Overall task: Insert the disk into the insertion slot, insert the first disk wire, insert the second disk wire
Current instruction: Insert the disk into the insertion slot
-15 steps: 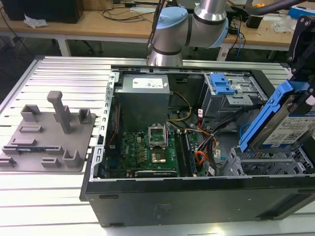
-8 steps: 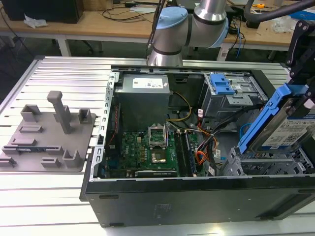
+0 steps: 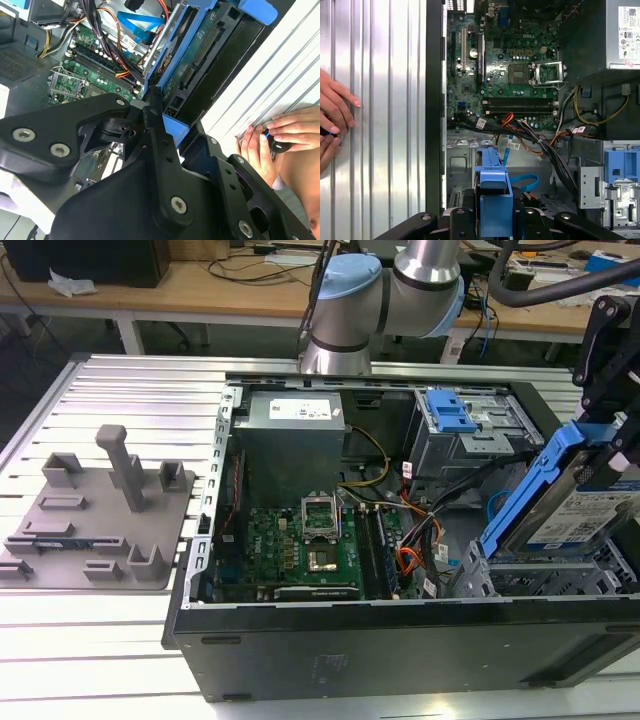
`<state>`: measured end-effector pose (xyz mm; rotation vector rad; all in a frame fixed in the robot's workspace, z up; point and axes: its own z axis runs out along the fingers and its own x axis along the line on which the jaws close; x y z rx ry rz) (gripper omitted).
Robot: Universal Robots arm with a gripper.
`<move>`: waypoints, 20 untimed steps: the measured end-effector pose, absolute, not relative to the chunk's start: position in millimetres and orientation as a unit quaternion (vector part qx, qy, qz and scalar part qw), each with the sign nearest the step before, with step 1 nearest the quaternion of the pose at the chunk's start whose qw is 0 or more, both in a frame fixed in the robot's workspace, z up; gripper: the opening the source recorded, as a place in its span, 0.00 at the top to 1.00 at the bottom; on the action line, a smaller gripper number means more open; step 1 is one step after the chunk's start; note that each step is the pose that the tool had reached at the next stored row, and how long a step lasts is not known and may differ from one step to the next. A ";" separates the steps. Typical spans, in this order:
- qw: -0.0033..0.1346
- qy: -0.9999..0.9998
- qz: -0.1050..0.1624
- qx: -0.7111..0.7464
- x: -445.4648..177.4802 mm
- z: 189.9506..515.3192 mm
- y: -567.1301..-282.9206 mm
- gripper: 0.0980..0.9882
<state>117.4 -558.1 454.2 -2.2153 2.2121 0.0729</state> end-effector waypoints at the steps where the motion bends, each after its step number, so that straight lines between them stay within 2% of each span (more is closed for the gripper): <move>1: 0.005 0.706 0.023 -0.707 117.4 453.6 -558.1 0.70; 20: 0.005 0.706 0.023 -0.707 117.4 431.1 -558.6 0.70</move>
